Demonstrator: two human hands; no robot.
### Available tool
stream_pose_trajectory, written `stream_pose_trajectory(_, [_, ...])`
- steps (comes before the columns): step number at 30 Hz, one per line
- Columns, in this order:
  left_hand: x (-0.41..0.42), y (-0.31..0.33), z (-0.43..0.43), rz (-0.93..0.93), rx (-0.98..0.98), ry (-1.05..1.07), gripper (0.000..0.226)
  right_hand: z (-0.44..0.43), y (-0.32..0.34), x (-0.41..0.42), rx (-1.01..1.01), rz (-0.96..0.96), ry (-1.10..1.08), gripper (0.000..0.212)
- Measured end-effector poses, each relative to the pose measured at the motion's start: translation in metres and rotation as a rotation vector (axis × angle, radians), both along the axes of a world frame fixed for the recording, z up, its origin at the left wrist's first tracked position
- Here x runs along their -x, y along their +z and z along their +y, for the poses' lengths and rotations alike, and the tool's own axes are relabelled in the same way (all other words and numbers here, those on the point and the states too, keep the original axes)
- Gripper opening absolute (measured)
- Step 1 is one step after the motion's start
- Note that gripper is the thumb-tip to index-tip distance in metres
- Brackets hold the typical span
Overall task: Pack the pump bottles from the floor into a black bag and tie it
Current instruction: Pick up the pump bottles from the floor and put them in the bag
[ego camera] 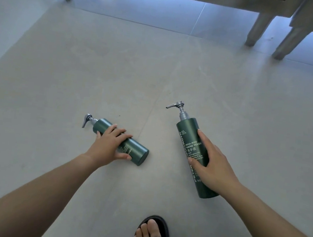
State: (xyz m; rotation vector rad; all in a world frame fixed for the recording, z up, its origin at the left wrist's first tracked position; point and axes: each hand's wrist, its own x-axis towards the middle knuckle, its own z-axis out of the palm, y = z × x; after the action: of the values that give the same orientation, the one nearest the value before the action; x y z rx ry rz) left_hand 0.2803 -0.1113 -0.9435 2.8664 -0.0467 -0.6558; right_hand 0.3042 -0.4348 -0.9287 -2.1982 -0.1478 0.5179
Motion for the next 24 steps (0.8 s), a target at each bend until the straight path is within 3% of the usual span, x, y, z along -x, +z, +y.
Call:
stream_pose_trajectory(3, [-0.010,-0.004,-0.027,-0.034,0.066,-0.052,0.066,-0.018,-0.001,0.004,0.017,0.010,-0.046,0.080])
stream_pose_trajectory(6, [-0.020,-0.002,-0.064,-0.107,0.188,-0.095,0.046,-0.037,0.001,0.010,0.033,0.014,-0.100,0.079])
stream_pose_trajectory(9, [-0.026,-0.002,-0.102,-0.260,0.349,0.113,0.036,-0.054,0.004,0.016,0.026,0.022,-0.155,0.079])
stream_pose_trajectory(12, [-0.025,-0.004,-0.124,-0.294,0.310,0.325,0.057,-0.068,0.006,0.020,0.020,0.020,-0.200,0.079])
stream_pose_trajectory(16, [-0.020,-0.011,-0.129,-0.152,0.253,0.450,0.080,-0.080,0.004,0.024,0.021,0.016,-0.223,0.079])
stream_pose_trajectory(24, [-0.019,-0.017,-0.132,-0.074,0.395,0.640,0.093,-0.094,0.005,0.032,0.029,0.028,-0.253,0.080])
